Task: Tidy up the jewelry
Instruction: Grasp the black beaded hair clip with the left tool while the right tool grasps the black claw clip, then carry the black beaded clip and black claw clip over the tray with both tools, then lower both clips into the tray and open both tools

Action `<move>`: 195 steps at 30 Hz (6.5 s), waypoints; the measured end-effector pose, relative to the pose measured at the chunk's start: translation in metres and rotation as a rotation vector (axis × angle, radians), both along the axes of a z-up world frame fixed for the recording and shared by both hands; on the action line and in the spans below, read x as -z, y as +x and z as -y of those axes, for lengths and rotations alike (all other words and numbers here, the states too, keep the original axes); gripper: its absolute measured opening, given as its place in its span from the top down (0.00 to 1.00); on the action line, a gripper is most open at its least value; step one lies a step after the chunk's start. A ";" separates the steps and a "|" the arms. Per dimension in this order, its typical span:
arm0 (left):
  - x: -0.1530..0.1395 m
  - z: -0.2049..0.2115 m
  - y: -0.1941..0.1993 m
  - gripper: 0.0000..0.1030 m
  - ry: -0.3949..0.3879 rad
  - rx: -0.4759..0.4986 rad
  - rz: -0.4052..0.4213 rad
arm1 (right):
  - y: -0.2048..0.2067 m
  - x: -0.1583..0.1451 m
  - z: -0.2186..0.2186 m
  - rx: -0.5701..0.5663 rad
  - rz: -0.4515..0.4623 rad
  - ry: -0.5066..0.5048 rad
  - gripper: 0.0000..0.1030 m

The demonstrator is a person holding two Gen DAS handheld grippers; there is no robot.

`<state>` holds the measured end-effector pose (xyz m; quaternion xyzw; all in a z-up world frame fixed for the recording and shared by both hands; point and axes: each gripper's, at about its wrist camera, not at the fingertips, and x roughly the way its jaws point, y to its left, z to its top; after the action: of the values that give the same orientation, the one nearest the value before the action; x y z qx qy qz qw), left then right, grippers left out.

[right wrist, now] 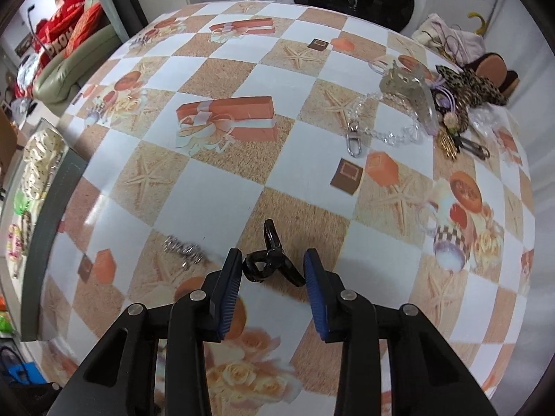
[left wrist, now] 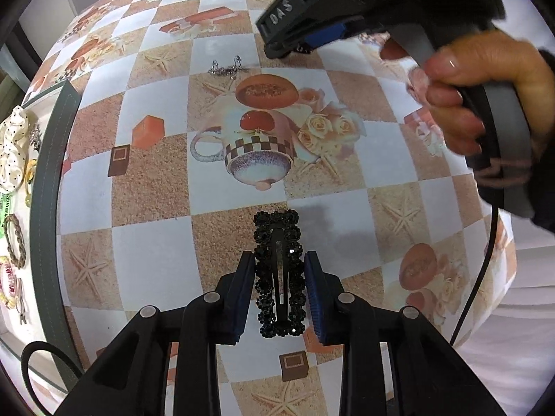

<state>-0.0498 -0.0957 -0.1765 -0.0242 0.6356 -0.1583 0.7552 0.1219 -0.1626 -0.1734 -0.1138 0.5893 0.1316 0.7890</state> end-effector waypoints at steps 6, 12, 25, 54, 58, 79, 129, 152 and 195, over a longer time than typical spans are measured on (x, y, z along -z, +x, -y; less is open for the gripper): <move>-0.014 -0.015 0.001 0.67 -0.012 -0.017 0.023 | -0.022 -0.011 0.009 0.061 -0.030 0.060 0.61; -0.030 -0.041 0.005 0.67 0.001 -0.028 0.058 | -0.049 -0.020 0.021 0.163 -0.067 0.118 0.61; -0.038 -0.093 -0.002 0.67 0.006 -0.080 0.093 | -0.083 -0.032 0.013 0.258 -0.100 0.154 0.61; -0.066 -0.231 -0.029 0.67 0.020 -0.327 0.166 | -0.090 -0.064 -0.132 0.042 -0.085 0.171 0.61; -0.064 -0.254 -0.036 0.67 0.038 -0.373 0.159 | -0.094 -0.066 -0.155 0.005 -0.100 0.188 0.61; -0.041 -0.321 -0.056 0.67 0.099 -0.509 0.117 | -0.109 -0.069 -0.231 -0.128 -0.133 0.202 0.61; 0.015 -0.337 -0.020 0.67 0.165 -0.519 0.076 | -0.087 0.022 -0.278 -0.177 -0.188 0.117 0.61; 0.015 -0.333 -0.015 0.66 0.222 -0.515 0.056 | -0.090 0.027 -0.278 -0.192 -0.189 0.113 0.59; -0.009 -0.328 -0.029 0.00 0.257 -0.498 0.037 | -0.097 -0.011 -0.267 -0.162 -0.188 0.104 0.20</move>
<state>-0.0791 0.2320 -0.1679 -0.0810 0.6110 0.1137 0.7792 0.0246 0.1046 -0.1628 -0.1070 0.6419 0.2356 0.7218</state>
